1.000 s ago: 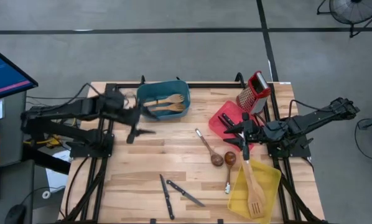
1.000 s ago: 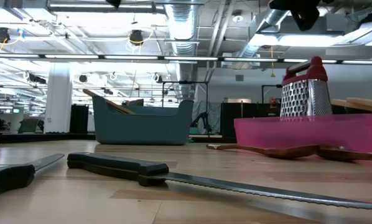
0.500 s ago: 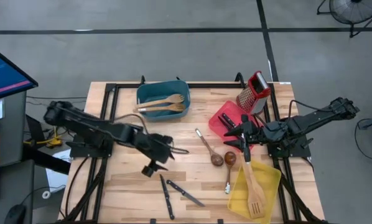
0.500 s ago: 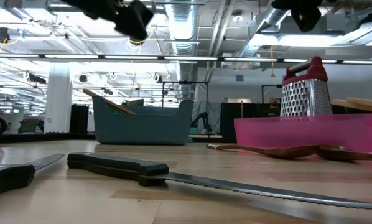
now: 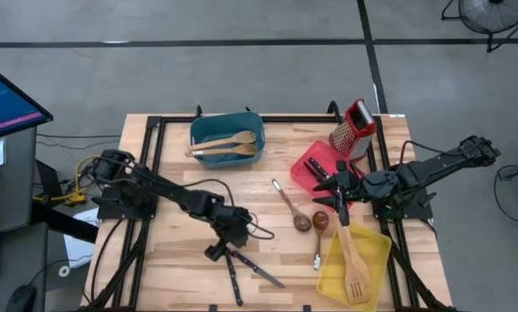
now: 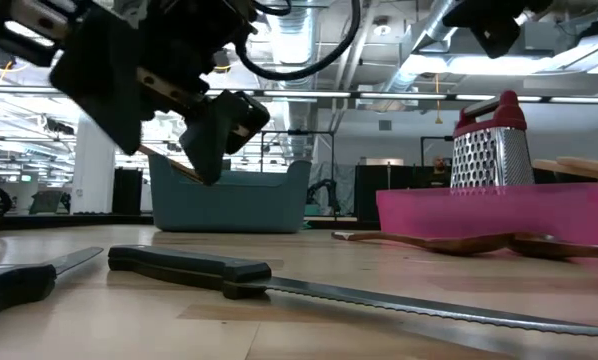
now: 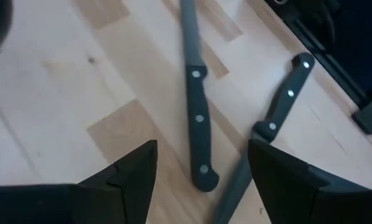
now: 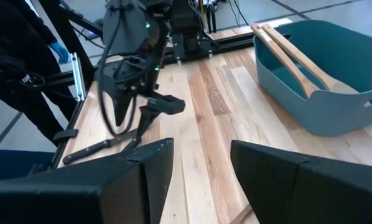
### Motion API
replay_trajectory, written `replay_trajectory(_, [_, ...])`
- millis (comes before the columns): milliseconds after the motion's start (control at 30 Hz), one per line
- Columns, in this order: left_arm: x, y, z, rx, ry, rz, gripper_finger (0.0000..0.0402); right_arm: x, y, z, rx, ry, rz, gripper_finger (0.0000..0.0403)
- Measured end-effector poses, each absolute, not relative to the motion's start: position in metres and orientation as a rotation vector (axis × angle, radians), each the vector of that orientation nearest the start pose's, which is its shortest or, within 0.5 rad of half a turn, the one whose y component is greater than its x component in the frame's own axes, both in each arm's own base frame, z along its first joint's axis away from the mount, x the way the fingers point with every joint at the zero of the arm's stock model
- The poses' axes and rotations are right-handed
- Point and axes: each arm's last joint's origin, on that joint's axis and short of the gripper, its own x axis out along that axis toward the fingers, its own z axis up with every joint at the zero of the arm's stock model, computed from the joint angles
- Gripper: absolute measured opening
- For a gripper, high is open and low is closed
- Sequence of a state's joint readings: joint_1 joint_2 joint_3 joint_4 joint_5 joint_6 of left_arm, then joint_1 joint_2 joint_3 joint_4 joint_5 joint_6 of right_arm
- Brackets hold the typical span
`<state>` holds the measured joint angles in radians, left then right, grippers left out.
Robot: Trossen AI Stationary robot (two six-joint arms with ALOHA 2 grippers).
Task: Pick & Place Kitchen Items
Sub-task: Put the black kitchen knife into the red bin
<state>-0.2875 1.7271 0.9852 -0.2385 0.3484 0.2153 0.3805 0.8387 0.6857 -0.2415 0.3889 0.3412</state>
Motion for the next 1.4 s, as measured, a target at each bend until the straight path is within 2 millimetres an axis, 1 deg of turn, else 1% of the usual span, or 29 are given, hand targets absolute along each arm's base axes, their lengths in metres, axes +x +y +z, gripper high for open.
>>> replay_trajectory(167, [0.315,-0.115,0.152,0.273,0.941,-0.739,0.023,0.173,0.057,0.285,0.182,0.359,-0.071,0.0173])
replay_trajectory(300, [0.311,-0.119,0.138,0.265,0.954,-0.763,0.023,0.173,0.057,0.286,0.182,0.359,-0.072,0.0173])
replay_trajectory(467, [0.308,-0.115,0.134,0.274,0.901,-0.739,0.023,0.173,0.057,0.286,0.183,0.358,-0.071,0.0173])
replay_trajectory(700, [0.301,-0.105,0.119,0.286,0.905,-0.699,0.023,0.173,0.057,0.286,0.183,0.358,-0.071,0.0173])
replay_trajectory(767, [0.302,-0.105,0.114,0.301,0.909,-0.685,0.023,0.173,0.057,0.286,0.183,0.358,-0.071,0.0173])
replay_trajectory(967, [0.305,-0.105,0.111,0.334,0.879,-0.71,0.0222,0.173,0.057,0.286,0.183,0.357,-0.071,0.0173])
replay_trajectory(1100, [0.305,-0.107,0.112,0.344,0.86,-0.717,0.0205,0.173,0.057,0.286,0.183,0.358,-0.071,0.0173])
replay_trajectory(1400, [0.306,-0.106,0.112,0.434,0.817,-0.76,0.0162,0.173,0.057,0.286,0.187,0.358,-0.072,0.0173])
